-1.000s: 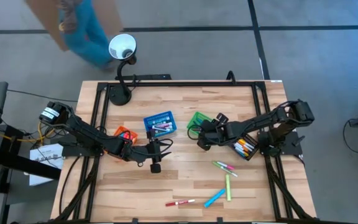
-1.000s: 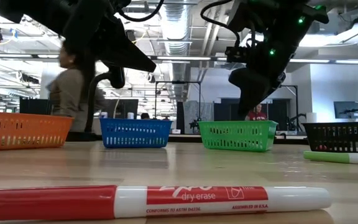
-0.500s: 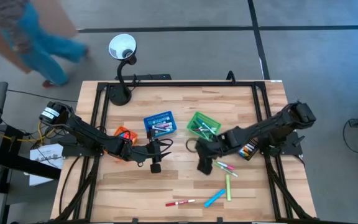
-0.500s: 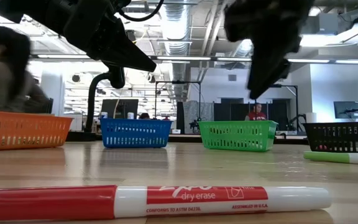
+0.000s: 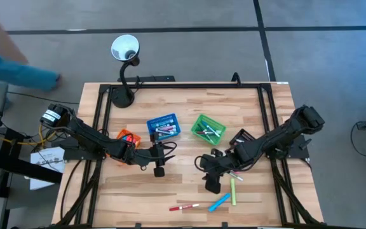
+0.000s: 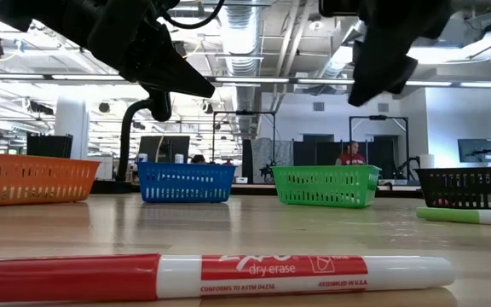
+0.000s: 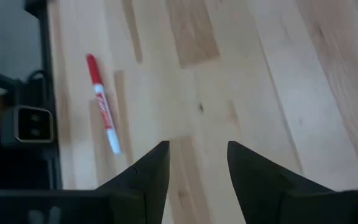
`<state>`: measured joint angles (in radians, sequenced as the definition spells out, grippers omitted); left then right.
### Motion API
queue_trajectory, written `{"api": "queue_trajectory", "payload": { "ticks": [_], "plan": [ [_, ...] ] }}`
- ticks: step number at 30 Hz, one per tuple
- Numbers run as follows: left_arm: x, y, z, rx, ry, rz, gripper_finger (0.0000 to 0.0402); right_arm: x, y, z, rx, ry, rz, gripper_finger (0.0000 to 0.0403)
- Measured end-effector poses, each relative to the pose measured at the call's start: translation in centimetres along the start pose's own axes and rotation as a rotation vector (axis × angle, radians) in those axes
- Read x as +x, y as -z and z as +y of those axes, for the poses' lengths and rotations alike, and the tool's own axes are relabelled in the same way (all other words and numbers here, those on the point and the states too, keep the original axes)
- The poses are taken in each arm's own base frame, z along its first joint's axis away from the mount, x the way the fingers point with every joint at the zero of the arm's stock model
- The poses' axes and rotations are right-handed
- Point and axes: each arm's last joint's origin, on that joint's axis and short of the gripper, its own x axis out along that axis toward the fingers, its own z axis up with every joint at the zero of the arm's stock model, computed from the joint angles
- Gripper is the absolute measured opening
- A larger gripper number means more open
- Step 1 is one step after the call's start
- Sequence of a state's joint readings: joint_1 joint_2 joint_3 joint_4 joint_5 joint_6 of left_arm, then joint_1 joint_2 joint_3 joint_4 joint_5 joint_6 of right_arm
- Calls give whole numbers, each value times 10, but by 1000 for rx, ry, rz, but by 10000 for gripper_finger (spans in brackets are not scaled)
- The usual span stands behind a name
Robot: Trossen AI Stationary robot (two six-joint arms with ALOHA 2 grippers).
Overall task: Pick & Place Markers
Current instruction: Put the large light green marker pen into the green basket
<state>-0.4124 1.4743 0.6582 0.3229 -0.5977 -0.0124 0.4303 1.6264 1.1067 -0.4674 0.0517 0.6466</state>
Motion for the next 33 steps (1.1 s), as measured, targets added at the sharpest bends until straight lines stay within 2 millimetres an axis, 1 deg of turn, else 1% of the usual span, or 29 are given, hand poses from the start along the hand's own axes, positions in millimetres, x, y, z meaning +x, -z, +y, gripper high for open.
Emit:
{"api": "queue_trajectory", "payload": {
  "ticks": [5,10,13,16,22,26,30,33],
  "plan": [
    [0,0,0,-1,0,0,150,3,1,8,-15,-32,-27,150],
    [0,0,0,-1,0,-1,150,13,19,22,-48,-29,37,148],
    [0,0,0,-2,0,-2,150,17,31,30,-10,-19,80,143],
    [0,-1,0,-4,0,-6,150,15,43,31,-1,46,123,136],
    [0,-4,0,-22,0,-33,150,13,51,15,84,289,134,118],
    [0,-4,0,-24,0,-35,150,24,58,0,105,402,225,108],
    [0,-6,0,-34,1,-51,150,42,64,-12,135,440,306,102],
    [0,-7,0,-42,1,-62,150,51,62,-19,159,453,337,102]
  ]
}}
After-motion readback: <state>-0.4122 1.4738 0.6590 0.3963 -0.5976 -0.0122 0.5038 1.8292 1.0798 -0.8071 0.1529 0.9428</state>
